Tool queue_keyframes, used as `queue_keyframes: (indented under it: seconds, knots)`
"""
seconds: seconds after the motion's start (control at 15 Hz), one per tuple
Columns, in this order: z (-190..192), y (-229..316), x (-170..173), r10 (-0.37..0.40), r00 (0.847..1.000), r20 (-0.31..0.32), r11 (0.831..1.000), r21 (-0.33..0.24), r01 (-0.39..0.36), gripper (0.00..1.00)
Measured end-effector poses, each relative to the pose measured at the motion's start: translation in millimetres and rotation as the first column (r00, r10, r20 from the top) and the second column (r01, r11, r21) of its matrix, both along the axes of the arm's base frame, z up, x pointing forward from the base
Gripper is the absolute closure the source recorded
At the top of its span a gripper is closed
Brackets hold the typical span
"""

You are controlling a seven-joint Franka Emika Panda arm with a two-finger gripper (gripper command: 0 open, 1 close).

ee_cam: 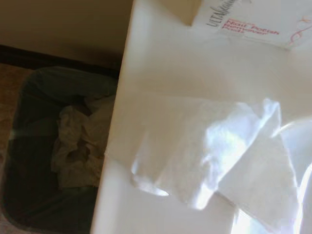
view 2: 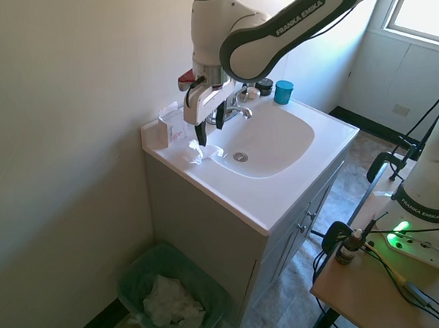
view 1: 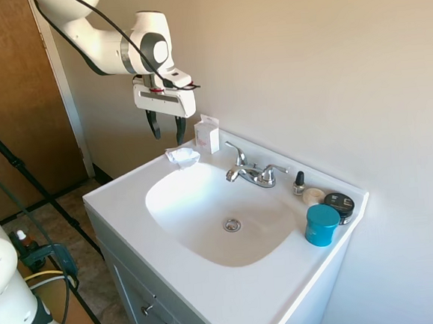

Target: Throw the tissue in the trash bin

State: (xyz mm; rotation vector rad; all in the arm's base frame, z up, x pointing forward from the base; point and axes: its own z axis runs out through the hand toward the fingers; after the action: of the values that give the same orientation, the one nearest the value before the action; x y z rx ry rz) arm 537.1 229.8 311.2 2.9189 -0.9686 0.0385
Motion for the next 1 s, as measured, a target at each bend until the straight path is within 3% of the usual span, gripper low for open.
queue_keyframes:
  seconds: [0.4,0.47,1.0]
  knots:
    - [-40,9,30,-0.035,0.999,-0.012,0.999,-0.017,0.035,0.0]
    - [-44,8,34,-0.039,0.999,-0.011,0.999,-0.017,0.039,1.0]
    - [-62,9,47,-0.075,0.997,-0.038,0.997,0.011,0.075,1.0]
